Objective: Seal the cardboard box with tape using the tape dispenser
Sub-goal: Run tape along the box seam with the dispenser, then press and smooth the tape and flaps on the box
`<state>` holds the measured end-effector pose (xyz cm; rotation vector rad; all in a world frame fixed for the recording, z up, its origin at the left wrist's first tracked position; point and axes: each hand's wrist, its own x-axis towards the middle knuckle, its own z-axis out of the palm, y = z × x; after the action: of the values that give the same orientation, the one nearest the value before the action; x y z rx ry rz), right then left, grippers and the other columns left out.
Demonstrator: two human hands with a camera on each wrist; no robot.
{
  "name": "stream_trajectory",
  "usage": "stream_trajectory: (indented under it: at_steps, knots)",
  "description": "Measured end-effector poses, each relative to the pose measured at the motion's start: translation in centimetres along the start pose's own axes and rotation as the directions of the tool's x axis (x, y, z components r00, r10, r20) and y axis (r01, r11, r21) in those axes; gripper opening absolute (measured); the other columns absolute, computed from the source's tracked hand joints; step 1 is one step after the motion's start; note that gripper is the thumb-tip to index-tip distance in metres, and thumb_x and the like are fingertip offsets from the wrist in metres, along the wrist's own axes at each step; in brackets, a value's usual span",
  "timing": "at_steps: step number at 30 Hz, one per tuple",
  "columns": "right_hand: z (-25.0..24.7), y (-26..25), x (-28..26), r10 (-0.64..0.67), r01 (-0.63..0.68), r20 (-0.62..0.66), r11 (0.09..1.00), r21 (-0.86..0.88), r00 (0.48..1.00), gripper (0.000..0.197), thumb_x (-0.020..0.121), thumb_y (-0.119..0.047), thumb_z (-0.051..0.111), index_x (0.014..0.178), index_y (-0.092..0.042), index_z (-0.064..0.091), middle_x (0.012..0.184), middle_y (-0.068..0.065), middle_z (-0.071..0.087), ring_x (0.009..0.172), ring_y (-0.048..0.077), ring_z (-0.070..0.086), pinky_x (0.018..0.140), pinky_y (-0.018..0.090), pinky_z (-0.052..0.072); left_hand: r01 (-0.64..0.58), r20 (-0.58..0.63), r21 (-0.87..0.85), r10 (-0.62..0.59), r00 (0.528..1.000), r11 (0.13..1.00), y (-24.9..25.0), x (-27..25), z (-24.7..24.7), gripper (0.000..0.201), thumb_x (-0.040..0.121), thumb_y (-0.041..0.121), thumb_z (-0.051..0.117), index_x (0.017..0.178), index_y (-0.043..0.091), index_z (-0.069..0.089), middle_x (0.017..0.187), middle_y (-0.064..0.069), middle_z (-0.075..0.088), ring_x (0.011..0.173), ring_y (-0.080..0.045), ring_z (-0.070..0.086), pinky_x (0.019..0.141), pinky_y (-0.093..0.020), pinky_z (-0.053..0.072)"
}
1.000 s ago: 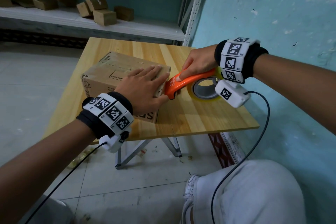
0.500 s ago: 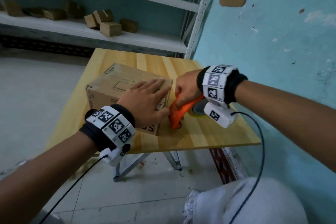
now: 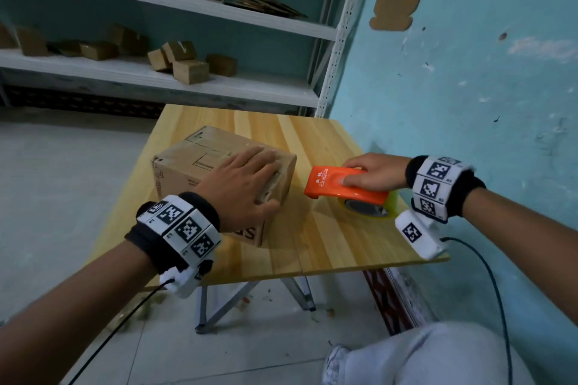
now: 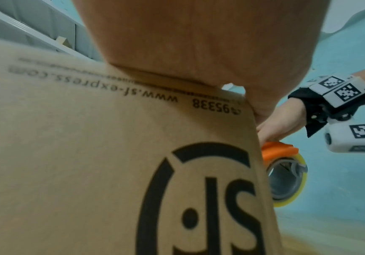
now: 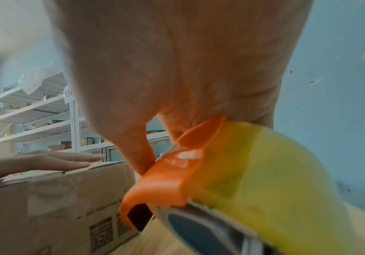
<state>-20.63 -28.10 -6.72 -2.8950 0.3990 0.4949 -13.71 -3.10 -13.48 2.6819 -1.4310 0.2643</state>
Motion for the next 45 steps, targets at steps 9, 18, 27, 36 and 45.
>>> stream_trajectory:
  at_steps: [9, 18, 27, 36, 45]
  knots:
    - [2.6, 0.3, 3.2, 0.049, -0.056, -0.144, 0.997, -0.046, 0.988, 0.043, 0.096, -0.044, 0.053, 0.132, -0.019, 0.051, 0.123, 0.006, 0.061, 0.104, 0.023, 0.059, 0.091, 0.035, 0.049, 0.093, 0.028, -0.028, -0.092, 0.995, 0.995, -2.3, -0.1, -0.7, 0.072, 0.081, 0.053, 0.027, 0.150, 0.040, 0.012, 0.148, 0.002, 0.020, 0.136, -0.020, 0.016, 0.114, -0.040, 0.017]
    - [4.9, -0.9, 7.0, 0.107, -0.134, -0.299, 0.989, -0.070, 0.948, 0.060, 0.090, -0.057, 0.057, 0.134, -0.020, 0.040, 0.109, 0.006, 0.064, 0.087, 0.024, 0.063, 0.080, 0.037, 0.055, 0.139, 0.058, -0.271, -0.128, 0.990, 0.952, -4.4, -0.5, -1.1, 0.073, 0.091, 0.027, 0.058, 0.150, 0.030, 0.016, 0.157, 0.004, 0.019, 0.146, -0.014, 0.011, 0.115, -0.029, 0.007]
    - [4.9, -4.6, 5.6, -0.236, 0.412, -0.748, 0.909, 0.056, 0.621, 0.043, 0.101, -0.040, 0.044, 0.138, -0.020, 0.055, 0.145, 0.005, 0.038, 0.132, 0.019, 0.042, 0.105, 0.032, 0.035, 0.107, -0.128, -0.293, -0.150, 0.980, 0.950, -5.3, -0.2, -0.2, 0.049, 0.097, 0.042, 0.041, 0.144, 0.031, 0.035, 0.155, 0.009, 0.025, 0.145, -0.014, 0.015, 0.117, -0.044, 0.020]
    - [7.0, -7.6, 6.5, -0.466, 0.573, -0.577, 0.820, 0.005, 0.671, 0.042, 0.102, -0.039, 0.045, 0.142, -0.027, 0.049, 0.149, -0.008, 0.046, 0.142, 0.009, 0.034, 0.114, 0.022, 0.018, 0.121, -0.144, -0.219, -0.155, 0.977, 0.968, -4.6, 0.9, 0.5, 0.054, 0.093, 0.056, 0.031, 0.135, 0.028, 0.052, 0.140, 0.006, 0.051, 0.127, -0.015, 0.048, 0.108, -0.047, 0.036]
    - [6.5, -7.8, 6.0, -0.510, 0.468, -0.504, 0.856, -0.219, 0.697, 0.045, 0.104, -0.037, 0.039, 0.147, -0.023, 0.043, 0.152, -0.004, 0.042, 0.143, 0.014, 0.035, 0.115, 0.033, 0.030, 0.113, -0.097, -0.164, -0.130, 0.987, 0.980, -4.9, 0.8, 0.1, 0.047, 0.097, 0.048, 0.034, 0.141, 0.033, 0.043, 0.145, 0.009, 0.045, 0.136, -0.015, 0.039, 0.108, -0.039, 0.035]
